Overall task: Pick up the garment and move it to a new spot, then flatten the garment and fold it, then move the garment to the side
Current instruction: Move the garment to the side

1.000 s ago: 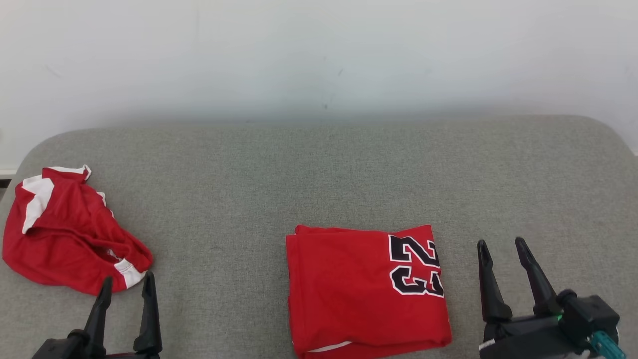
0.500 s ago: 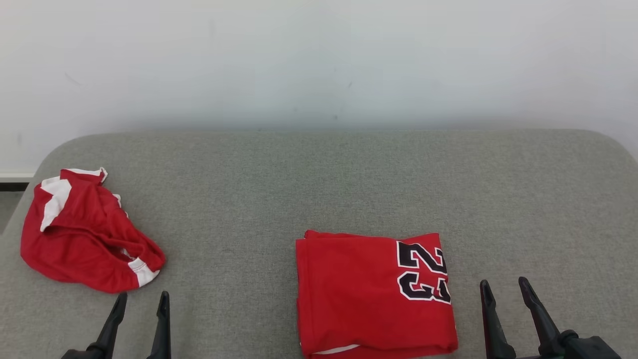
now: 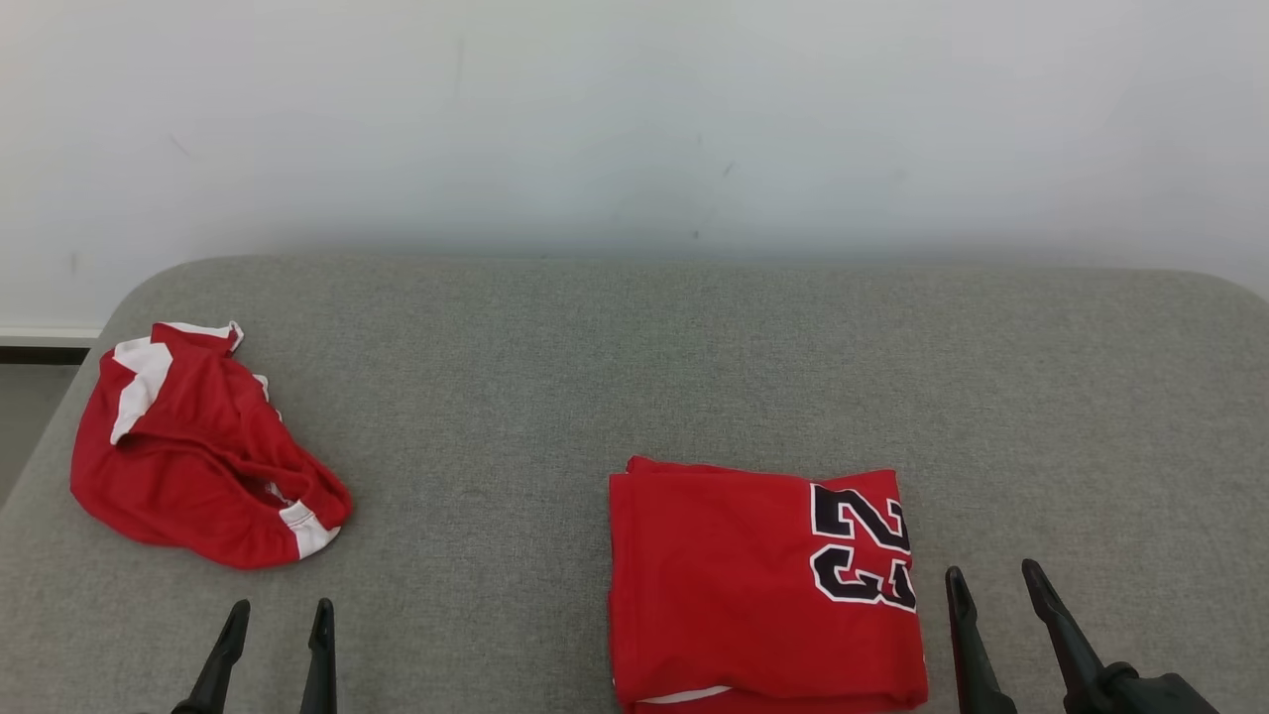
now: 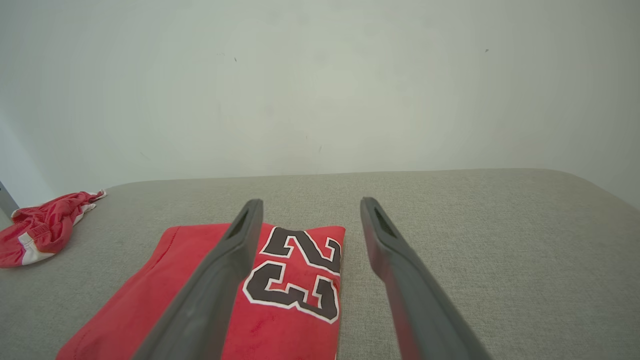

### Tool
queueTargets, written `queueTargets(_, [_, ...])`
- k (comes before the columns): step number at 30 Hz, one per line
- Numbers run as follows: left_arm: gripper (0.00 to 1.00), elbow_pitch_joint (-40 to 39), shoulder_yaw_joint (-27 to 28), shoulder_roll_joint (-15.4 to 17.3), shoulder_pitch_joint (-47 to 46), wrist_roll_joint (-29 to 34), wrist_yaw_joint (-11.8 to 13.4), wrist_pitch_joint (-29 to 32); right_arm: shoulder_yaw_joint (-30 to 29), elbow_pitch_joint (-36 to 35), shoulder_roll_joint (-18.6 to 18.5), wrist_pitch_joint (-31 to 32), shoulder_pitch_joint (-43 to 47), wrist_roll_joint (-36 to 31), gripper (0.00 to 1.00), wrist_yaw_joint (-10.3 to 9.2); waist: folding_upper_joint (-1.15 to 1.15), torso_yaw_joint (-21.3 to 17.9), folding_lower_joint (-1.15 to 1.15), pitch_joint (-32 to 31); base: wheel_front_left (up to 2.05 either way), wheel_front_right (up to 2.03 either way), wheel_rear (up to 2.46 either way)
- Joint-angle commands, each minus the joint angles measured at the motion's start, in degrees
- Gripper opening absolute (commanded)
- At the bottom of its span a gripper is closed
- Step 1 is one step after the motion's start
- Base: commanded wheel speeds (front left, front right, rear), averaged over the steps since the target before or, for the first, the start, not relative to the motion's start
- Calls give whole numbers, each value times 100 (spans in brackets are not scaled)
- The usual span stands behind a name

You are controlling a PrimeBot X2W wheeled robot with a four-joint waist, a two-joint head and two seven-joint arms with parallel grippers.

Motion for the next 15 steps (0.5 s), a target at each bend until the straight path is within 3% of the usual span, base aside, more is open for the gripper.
queueTargets(1, [100, 2, 24, -11, 32, 39, 5, -3, 6, 14, -9, -3, 24, -37, 100, -16, 0, -6, 0, -2, 0, 0, 0])
queueTargets(15, [100, 49, 4, -32, -97, 28, 5, -2, 7, 176, -92, 25, -223, 69, 100, -16, 0, -20, 0, 85, 0, 0, 0])
